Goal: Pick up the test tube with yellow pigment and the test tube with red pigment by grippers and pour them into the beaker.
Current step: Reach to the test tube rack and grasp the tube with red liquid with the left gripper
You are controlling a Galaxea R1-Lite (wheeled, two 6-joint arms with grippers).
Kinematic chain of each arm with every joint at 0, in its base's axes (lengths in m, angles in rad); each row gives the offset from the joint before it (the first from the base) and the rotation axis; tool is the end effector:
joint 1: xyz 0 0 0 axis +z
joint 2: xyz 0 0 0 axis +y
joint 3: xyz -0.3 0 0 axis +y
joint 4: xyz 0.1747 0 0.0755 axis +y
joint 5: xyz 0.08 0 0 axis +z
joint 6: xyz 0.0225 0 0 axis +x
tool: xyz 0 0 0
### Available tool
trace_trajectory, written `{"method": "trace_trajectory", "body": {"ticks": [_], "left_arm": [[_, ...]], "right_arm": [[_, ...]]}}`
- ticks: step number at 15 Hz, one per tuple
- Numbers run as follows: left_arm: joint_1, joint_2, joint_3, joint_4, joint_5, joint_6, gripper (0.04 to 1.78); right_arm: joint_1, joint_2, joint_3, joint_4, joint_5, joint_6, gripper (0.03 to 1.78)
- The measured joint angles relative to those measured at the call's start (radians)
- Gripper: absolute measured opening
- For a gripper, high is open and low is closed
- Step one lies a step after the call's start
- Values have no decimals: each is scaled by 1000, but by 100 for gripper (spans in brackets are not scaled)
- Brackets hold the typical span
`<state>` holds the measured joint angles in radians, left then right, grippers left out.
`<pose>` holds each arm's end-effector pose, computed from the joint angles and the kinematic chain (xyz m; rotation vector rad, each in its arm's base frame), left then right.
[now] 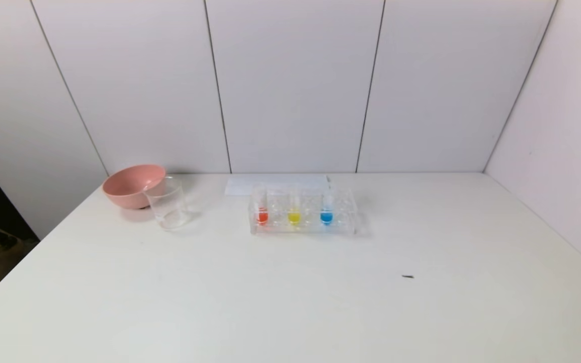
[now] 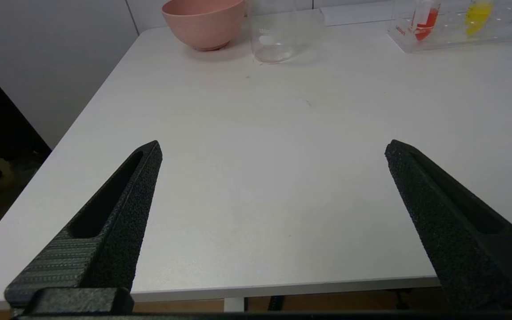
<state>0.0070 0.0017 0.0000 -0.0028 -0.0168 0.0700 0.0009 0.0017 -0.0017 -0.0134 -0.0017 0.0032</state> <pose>-0.0227 -0.0005 0.0758 0.0700 -0.0014 -0.0098 -0.0228 -0.0001 0.0774 0.0032 -0.0134 -0.0008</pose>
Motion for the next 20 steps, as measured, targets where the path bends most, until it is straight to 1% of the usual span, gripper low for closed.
{"method": "trace_trajectory", "body": {"ticks": [20], "left_arm": [[0, 0, 0, 0, 4, -13, 176]], "right_arm": [[0, 0, 0, 0, 0, 0, 170]]}}
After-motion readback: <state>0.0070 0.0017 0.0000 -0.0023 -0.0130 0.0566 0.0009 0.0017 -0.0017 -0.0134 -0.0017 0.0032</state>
